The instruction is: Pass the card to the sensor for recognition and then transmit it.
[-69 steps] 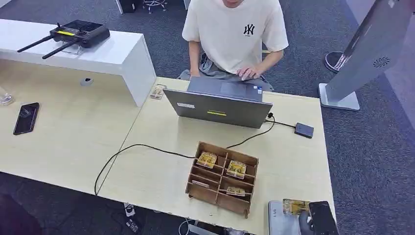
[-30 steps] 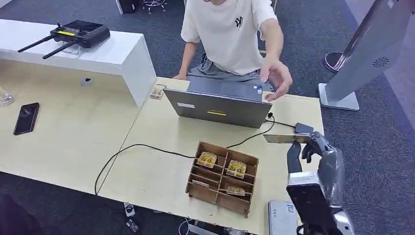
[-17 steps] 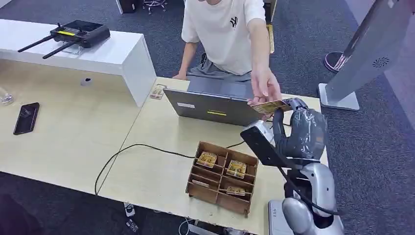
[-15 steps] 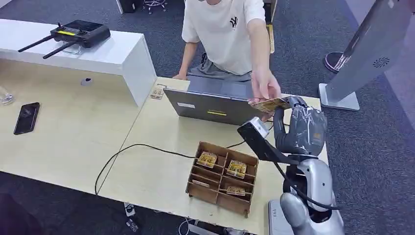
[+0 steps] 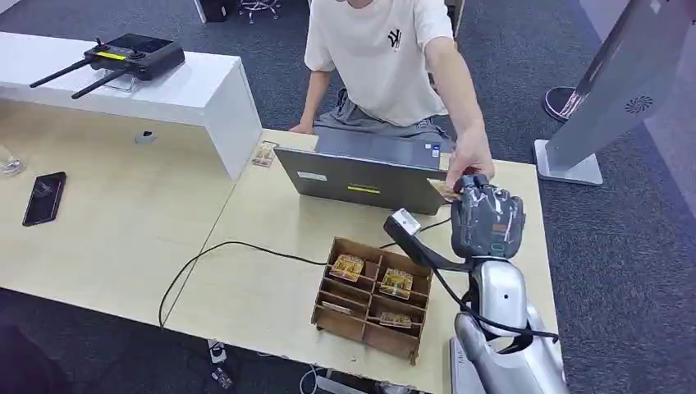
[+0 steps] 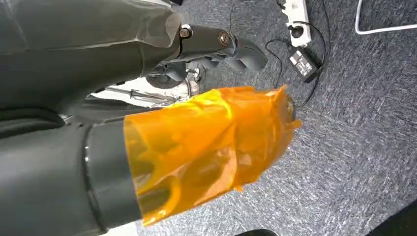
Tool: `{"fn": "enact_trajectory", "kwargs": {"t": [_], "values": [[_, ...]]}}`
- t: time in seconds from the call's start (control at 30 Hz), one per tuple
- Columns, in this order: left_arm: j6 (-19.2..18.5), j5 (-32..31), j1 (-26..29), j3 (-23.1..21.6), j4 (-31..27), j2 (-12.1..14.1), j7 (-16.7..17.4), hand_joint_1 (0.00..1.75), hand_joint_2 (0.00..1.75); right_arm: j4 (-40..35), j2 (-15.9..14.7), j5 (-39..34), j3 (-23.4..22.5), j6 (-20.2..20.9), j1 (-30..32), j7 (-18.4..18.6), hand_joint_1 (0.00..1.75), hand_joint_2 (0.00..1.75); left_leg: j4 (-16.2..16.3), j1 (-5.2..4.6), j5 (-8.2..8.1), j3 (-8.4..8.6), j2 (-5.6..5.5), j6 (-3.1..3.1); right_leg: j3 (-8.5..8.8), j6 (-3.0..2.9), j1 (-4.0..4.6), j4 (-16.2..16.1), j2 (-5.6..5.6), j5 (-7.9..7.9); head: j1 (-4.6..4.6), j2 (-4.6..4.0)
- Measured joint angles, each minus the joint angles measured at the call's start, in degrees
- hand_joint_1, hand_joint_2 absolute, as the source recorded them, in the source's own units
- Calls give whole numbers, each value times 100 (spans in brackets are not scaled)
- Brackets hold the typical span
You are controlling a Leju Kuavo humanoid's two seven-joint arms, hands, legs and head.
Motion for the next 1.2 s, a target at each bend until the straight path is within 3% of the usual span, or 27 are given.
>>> {"fn": "enact_trajectory", "kwargs": {"t": [0.23,0.47,0.57,0.77,0.9,0.97,1.0,1.03,1.13,1.2], "values": [[-2,-5,4,-26,-2,7,-7,0,0,116,11,31,-24,-15,105,16,0,175,0,0,0,0,0,0,-1,0,0,0,0,0,0,0],[181,107,94,0,-22,4,-7,0,0,-653,310,-1433,-315,-343,671,-524,0,175,-1,0,-1,-5,0,-1,-8,-1,0,0,0,-2,0,0],[282,175,163,70,-24,2,-7,0,0,-1205,431,-2174,-367,-628,1030,-919,0,175,-1,0,-3,-8,0,-2,-12,-1,0,0,0,-4,0,0],[431,289,297,249,-31,4,-66,0,0,-2186,371,-3299,-282,-1353,1787,-1686,0,175,-1,0,-5,-9,1,0,-13,0,0,-2,0,-5,0,0],[548,374,372,400,-29,4,-142,0,0,-2696,215,-3560,-120,-1528,2288,-1949,0,175,-1,-1,-5,-10,0,0,-12,1,0,-3,0,-5,2,0],[599,418,412,487,-28,5,-168,0,0,-2955,84,-3672,-18,-1591,2559,-2074,42,175,-1,-1,-6,-10,1,0,-12,1,0,-3,0,-5,0,0],[621,433,427,531,-28,4,-184,0,0,-3056,13,-3710,31,-1622,2689,-2120,161,175,-1,0,-6,-10,1,0,-12,1,0,-3,0,-6,0,0],[634,444,439,570,-28,4,-201,0,0,-3180,-82,-3757,102,-1667,2820,-2148,175,175,-1,0,-6,-11,0,1,-12,4,0,-3,-1,-7,0,0],[675,466,476,684,-28,4,-236,0,0,-3368,-345,-3867,299,-1740,3050,-2164,175,175,-1,0,-6,-11,3,0,-12,4,0,-3,1,-7,0,0],[675,466,476,684,-28,4,-236,0,0,-3368,-345,-3867,299,-1740,3050,-2164,175,175,-1,0,-6,-11,3,0,-12,4,0,-3,1,-7,0,0]]}}
